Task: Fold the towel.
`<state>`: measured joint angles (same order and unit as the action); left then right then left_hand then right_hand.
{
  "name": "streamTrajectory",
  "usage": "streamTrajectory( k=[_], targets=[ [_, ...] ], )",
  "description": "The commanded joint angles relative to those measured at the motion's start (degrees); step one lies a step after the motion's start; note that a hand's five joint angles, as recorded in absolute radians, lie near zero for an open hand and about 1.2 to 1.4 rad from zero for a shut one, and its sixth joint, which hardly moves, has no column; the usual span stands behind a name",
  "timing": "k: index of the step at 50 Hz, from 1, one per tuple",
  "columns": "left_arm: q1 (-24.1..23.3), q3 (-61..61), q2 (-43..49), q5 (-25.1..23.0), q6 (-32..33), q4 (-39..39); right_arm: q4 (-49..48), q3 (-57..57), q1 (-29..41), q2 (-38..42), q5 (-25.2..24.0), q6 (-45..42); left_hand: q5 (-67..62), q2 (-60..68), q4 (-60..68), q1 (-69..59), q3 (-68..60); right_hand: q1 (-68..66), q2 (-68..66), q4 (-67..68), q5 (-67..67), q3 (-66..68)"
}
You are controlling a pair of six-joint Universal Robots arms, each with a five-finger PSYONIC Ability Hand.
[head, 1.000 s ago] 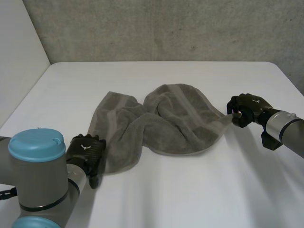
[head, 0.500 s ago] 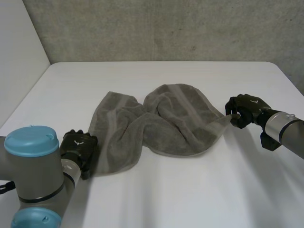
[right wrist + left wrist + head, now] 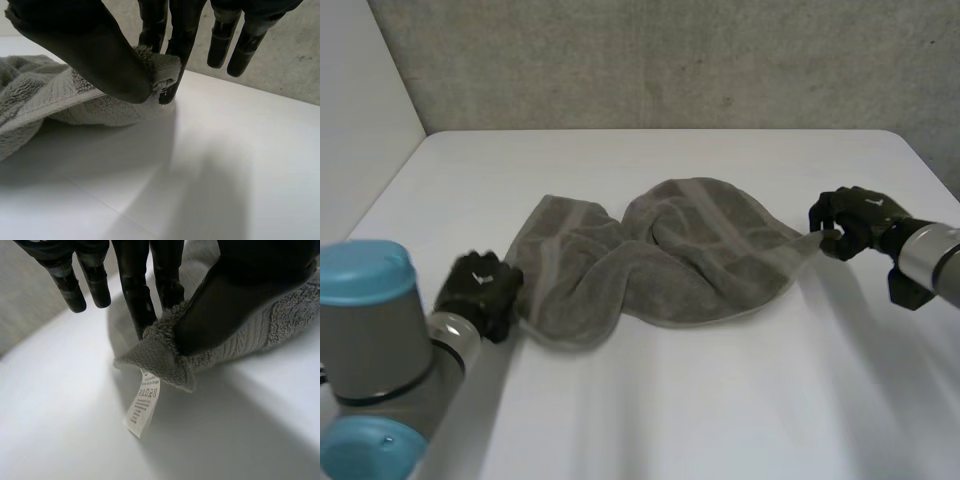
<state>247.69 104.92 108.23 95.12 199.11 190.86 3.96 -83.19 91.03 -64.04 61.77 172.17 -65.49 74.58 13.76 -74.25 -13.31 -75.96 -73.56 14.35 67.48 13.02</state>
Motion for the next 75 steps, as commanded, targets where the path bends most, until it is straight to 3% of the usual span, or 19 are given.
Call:
streamTrajectory(
  k=[1,7,13,17,21,26,28,34,35,36,38,42,46,50,54,65,68,73,75],
  targets=[
    [4.28,0.02,-14.5,-3.26,-0.39,-4.0,11.65,-0.14,-4.18,-7.05,-5.07,-6.91,-4.51,5.42,-3.76,-5.75,3.31,-4.04,-6.44,-4.35,2.52,-3.02],
    [9.9,-0.85,-22.96,-8.62,-0.48,-7.17,21.6,-0.93,-8.41,-15.31,-8.24,-17.72,-4.51,5.42,-3.76,-5.75,3.31,-4.04,-6.44,-4.35,2.52,-3.02],
    [13.43,-1.91,-22.8,-11.45,-0.65,-8.31,24.08,-1.01,-8.5,-16.47,-8.77,-24.33,-4.51,5.42,-3.76,-5.75,3.31,-4.04,-6.44,-4.35,2.52,-3.02],
    [14.49,-4.53,-13.87,-11.98,-2.49,-7.96,23.55,-0.4,-7.8,-13.75,-8.25,-25.48,-4.51,5.42,-3.76,-5.75,3.31,-4.04,-6.44,-4.35,2.52,-3.02],
    [14.22,-9.12,-6.19,-11.45,-3.38,-8.31,21.1,5.46,-4.82,-5.95,-6.33,-25.48,-4.51,5.42,-3.76,-5.75,3.31,-4.04,-6.44,-4.35,2.52,-3.02],
    [11.77,-22.97,6.97,-11.01,-7.15,-9.45,19.51,10.68,-0.68,-1.62,-3.06,-25.22,-4.51,5.42,-3.76,-5.75,3.31,-4.04,-6.44,-4.35,2.52,-3.02],
    [11.33,-27.88,9.35,-10.58,-8.11,-10.33,15.14,19.59,4.48,2.76,0.79,-23.56,-4.51,5.42,-3.76,-5.75,3.31,-4.04,-6.44,-4.35,2.52,-3.02],
    [10.88,-44.63,12.45,-6.79,-10.76,-11.83,3.51,31.33,7.14,2.95,4.06,-12.65,-4.51,5.42,-3.76,-5.75,3.31,-4.04,-6.44,-4.35,2.52,-3.02],
    [10.36,-51.07,12.27,-5.23,-11.89,-11.83,-0.93,34.81,7.14,1.82,5.8,-6.21,-4.51,5.42,-3.76,-5.75,3.31,-4.04,-6.44,-4.35,2.52,-3.02],
    [10.1,-57.13,11.4,-4.51,-12.77,-11.57,-0.97,34.85,7.14,1.81,5.82,-6.14,-4.51,5.42,-3.76,-5.75,3.31,-4.04,-6.44,-4.35,2.52,-3.02],
    [10.09,-61.37,10.26,-4.59,-12.96,-11.57,-6.06,41.58,6.88,-1.34,7.39,6.63,-4.51,5.42,-3.76,-5.75,3.31,-4.04,-6.44,-4.35,2.52,-3.02],
    [10.36,-69.76,9.28,-4.86,-12.87,-12.97,-5.1,45.22,6.53,-1.44,6.96,8.18,-4.51,5.42,-3.76,-5.75,3.31,-4.04,-6.44,-4.35,2.52,-3.02],
    [10.36,-75.82,9.9,-7.04,-12.87,-20.42,-1.07,43.47,6.27,-1.35,6.0,7.31,-4.51,5.42,-3.76,-5.75,3.31,-4.04,-6.44,-4.35,2.52,-3.02],
    [10.8,-73.72,9.99,-9.08,-13.31,-21.32,-0.53,38.36,6.26,-1.88,4.32,4.58,-4.51,5.42,-3.76,-5.75,3.31,-4.04,-6.44,-4.35,2.52,-3.02],
    [12.11,-63.38,9.46,-10.39,-13.31,-20.27,-0.71,29.95,5.83,-2.93,2.39,-0.24,-4.51,5.42,-3.76,-5.75,3.31,-4.04,-6.44,-4.35,2.52,-3.02],
    [14.75,-29.99,8.93,-14.34,-12.96,-4.55,-3.08,14.54,5.03,-2.41,-1.74,-7.64,-4.51,5.42,-3.76,-5.75,3.31,-4.04,-6.44,-4.35,2.52,-3.02],
    [14.93,-27.4,8.4,-14.88,-12.87,-4.27,-2.82,8.92,3.72,-2.15,-3.68,-10.19,-4.51,5.42,-3.76,-5.75,3.31,-4.04,-6.44,-4.35,2.52,-3.02],
    [17.21,-17.23,0.34,-17.86,-12.96,-4.18,-0.71,4.17,1.87,-4.61,-4.29,-12.3,-4.51,5.42,-3.76,-5.75,3.31,-4.04,-6.44,-4.35,2.52,-3.02],
    [17.91,-15.46,-2.73,-18.65,-13.05,-4.27,2.26,2.77,1.08,-10.2,-4.99,-11.77,-4.51,5.42,-3.76,-5.75,3.31,-4.04,-6.44,-4.35,2.52,-3.02]
  ],
)
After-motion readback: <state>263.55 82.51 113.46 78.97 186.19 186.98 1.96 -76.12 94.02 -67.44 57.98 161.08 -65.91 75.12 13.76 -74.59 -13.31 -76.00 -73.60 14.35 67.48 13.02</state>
